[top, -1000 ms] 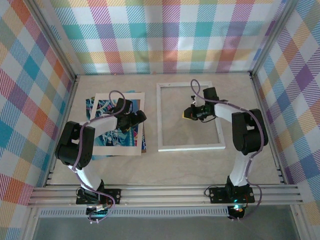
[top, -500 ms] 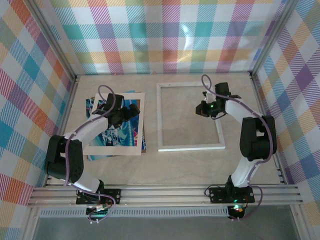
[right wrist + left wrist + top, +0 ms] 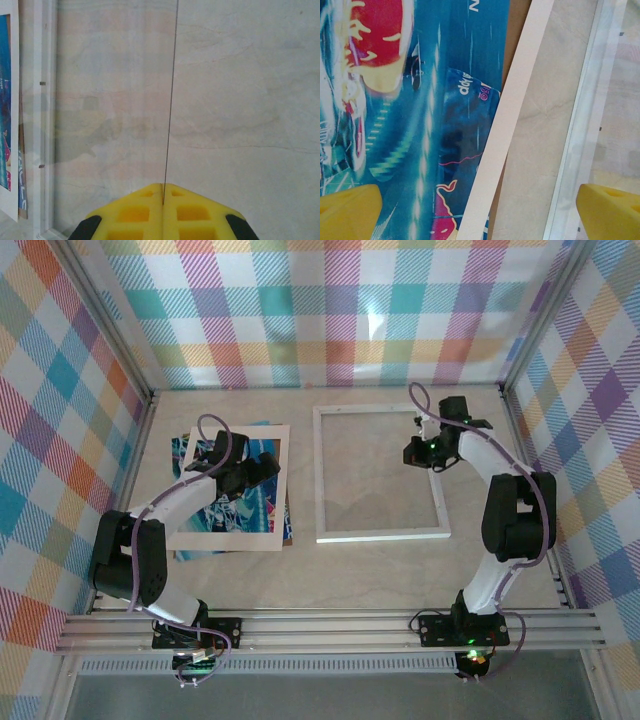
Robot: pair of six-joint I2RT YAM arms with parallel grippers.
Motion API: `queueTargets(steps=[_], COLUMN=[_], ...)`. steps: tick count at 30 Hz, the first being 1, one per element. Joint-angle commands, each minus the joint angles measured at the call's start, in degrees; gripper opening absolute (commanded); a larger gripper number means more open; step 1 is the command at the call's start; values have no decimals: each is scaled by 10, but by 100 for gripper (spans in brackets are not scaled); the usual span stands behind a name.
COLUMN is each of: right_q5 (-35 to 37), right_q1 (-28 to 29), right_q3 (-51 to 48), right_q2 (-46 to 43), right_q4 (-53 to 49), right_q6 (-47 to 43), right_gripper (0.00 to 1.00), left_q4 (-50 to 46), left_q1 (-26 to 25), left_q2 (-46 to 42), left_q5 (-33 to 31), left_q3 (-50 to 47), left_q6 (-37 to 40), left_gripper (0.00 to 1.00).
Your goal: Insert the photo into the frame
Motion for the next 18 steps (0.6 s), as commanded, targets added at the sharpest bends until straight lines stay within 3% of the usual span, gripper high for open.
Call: queueTargets(steps=[1, 18], right_q5=[-2, 21], right_q1=[-12, -19], right_q3=[29, 70], right_q2=[1, 22], right_q4=[-27, -72], right_q6=[-23, -37], right_gripper=[0, 0], left_q4=[-7, -5], left_q1=[3, 3], left_q2=[-4, 9], left_q5=[5, 11], left_q3=[-5, 1], left_q6=[0, -5], left_gripper=[100, 100])
